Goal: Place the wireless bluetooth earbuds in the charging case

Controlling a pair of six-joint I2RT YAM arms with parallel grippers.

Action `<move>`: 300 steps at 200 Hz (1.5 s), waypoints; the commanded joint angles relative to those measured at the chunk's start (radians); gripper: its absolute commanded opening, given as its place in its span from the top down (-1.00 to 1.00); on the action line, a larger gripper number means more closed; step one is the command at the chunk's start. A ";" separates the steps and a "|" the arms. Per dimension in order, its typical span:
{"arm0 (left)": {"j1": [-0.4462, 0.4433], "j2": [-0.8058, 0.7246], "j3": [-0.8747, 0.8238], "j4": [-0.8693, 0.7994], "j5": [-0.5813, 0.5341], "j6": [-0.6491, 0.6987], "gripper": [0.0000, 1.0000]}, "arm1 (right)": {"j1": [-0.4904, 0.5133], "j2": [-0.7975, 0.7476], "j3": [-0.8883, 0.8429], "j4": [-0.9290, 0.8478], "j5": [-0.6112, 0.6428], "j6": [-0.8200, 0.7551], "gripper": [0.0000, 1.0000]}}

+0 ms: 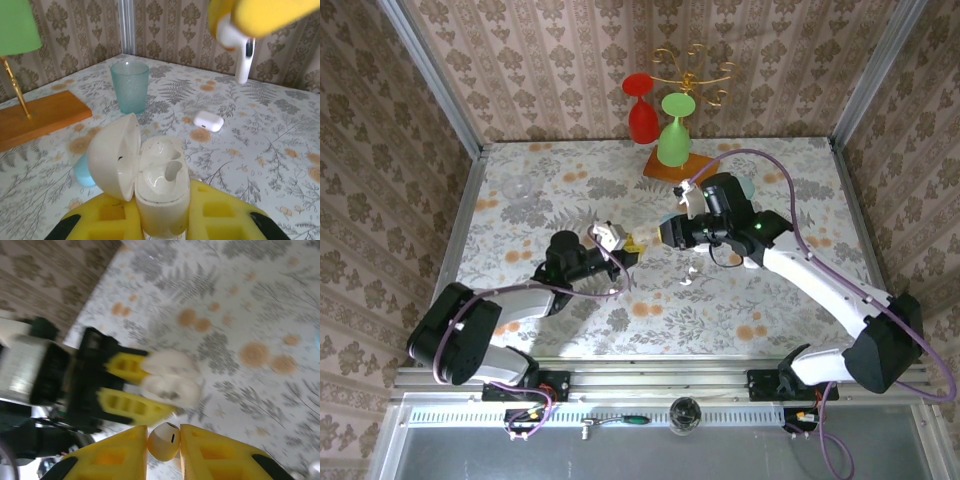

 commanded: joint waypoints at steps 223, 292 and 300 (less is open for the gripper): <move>-0.040 0.033 0.072 0.240 0.068 -0.152 1.00 | -0.024 0.036 -0.060 0.173 -0.107 0.043 0.52; -0.021 0.046 0.062 0.286 0.081 -0.176 1.00 | -0.026 0.035 -0.051 0.169 -0.098 0.051 0.54; -0.021 0.047 0.060 0.289 0.081 -0.175 1.00 | -0.028 0.036 -0.046 0.163 -0.098 0.056 0.55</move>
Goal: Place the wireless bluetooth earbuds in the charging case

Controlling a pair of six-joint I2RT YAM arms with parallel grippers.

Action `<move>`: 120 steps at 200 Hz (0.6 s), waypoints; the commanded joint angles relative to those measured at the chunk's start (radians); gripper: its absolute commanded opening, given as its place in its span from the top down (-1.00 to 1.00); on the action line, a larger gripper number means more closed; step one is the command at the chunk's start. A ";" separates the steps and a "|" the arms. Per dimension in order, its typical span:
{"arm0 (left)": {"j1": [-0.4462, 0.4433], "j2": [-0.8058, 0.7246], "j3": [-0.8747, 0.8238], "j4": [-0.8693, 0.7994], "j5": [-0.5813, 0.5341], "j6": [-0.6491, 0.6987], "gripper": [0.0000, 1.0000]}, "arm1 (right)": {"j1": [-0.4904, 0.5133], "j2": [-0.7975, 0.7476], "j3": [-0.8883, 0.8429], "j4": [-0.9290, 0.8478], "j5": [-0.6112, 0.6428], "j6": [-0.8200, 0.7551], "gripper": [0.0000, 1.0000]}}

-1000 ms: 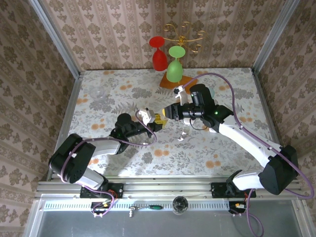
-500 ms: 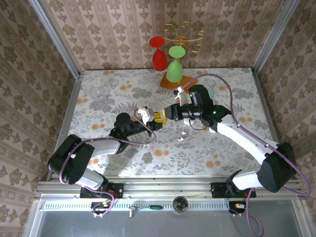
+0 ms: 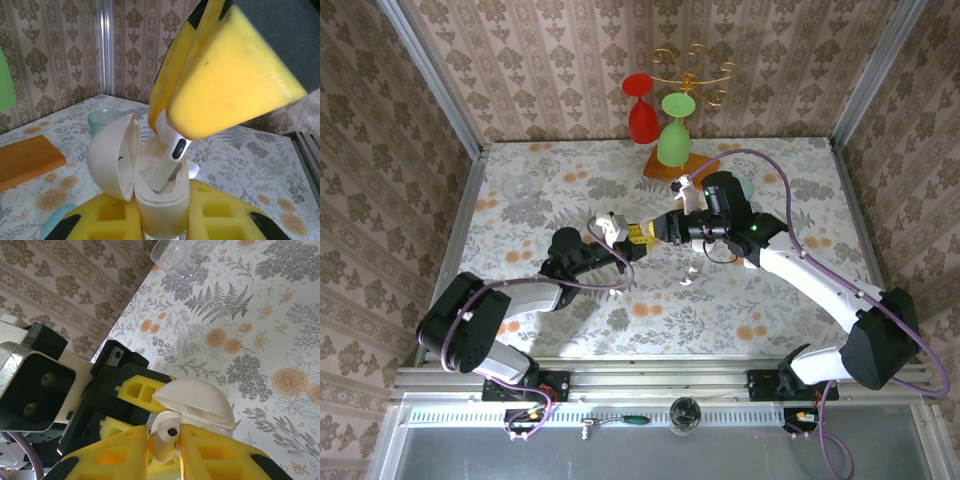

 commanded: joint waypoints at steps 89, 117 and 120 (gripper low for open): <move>-0.006 0.001 0.005 0.009 0.003 0.090 1.00 | -0.017 0.010 0.022 0.004 -0.040 0.079 0.58; -0.006 0.017 -0.005 0.012 -0.017 0.121 1.00 | -0.026 0.001 0.029 -0.014 -0.045 0.111 0.58; -0.006 0.018 -0.005 0.012 -0.019 0.124 1.00 | -0.027 0.000 0.029 -0.016 -0.047 0.114 0.59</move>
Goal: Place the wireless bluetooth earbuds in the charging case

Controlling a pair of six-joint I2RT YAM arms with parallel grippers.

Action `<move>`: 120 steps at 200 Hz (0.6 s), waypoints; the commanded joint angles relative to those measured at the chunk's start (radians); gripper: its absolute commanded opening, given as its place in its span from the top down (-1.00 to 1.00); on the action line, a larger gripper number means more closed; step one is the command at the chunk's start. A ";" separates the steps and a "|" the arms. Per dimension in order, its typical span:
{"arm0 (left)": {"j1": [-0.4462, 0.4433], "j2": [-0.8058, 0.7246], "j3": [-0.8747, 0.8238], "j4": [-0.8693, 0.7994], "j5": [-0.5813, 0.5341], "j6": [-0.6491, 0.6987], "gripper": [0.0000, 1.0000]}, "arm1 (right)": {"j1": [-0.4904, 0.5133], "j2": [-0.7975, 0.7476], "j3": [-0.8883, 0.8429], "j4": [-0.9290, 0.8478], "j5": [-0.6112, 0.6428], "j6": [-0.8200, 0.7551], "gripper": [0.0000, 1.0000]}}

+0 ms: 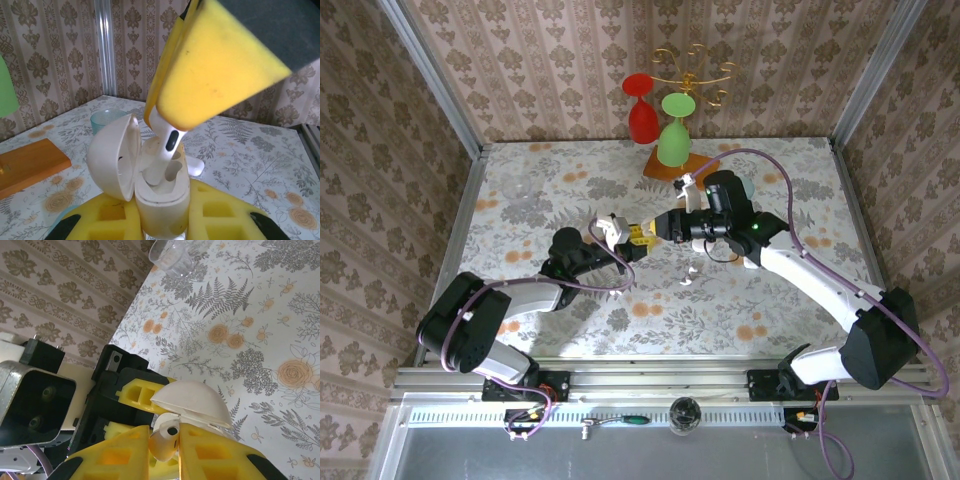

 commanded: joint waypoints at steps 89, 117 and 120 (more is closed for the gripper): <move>-0.005 0.024 -0.006 -0.017 -0.048 0.120 1.00 | -0.029 0.011 0.049 -0.084 -0.058 0.096 0.59; -0.004 0.020 -0.010 -0.016 -0.056 0.134 1.00 | -0.033 0.053 0.065 -0.116 -0.065 0.102 0.59; -0.003 0.019 -0.011 -0.016 -0.055 0.135 1.00 | -0.034 0.055 0.067 -0.120 -0.065 0.103 0.59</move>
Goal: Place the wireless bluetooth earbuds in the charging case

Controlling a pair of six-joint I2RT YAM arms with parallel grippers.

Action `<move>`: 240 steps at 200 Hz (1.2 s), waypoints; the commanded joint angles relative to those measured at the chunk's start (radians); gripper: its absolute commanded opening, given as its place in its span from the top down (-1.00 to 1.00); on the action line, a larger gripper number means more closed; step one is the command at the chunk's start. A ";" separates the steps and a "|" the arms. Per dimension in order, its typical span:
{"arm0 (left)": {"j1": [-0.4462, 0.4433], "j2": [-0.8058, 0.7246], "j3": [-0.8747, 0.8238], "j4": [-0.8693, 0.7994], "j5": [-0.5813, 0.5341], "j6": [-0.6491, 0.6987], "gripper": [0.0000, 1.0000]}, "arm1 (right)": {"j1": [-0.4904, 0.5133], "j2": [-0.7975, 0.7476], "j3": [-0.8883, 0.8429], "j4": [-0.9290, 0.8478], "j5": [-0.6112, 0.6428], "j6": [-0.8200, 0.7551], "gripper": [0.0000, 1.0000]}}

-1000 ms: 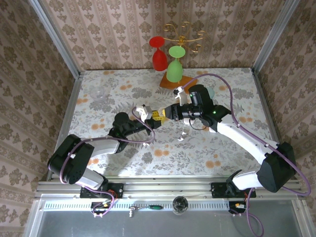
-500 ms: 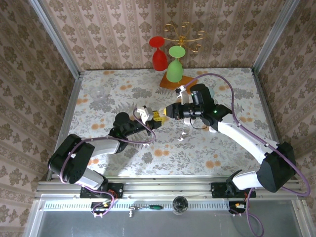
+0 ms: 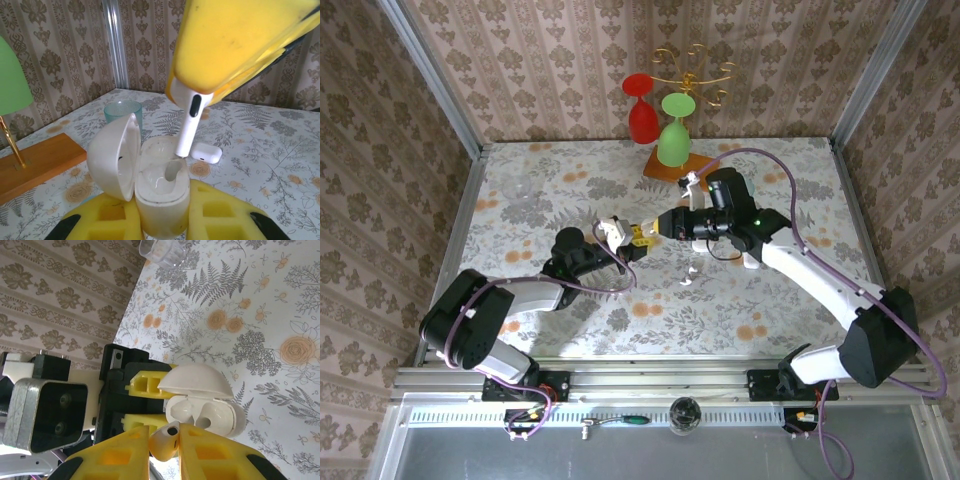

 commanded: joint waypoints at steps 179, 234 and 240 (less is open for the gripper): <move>-0.018 -0.040 0.002 -0.077 0.017 0.096 1.00 | 0.002 0.136 0.105 -0.145 -0.007 -0.002 0.44; -0.016 -0.020 0.007 -0.054 0.013 0.068 1.00 | -0.002 0.062 0.082 -0.171 0.085 -0.007 -0.04; -0.015 -0.017 0.008 -0.052 0.014 0.064 1.00 | -0.003 0.052 0.079 -0.175 0.096 -0.010 -0.04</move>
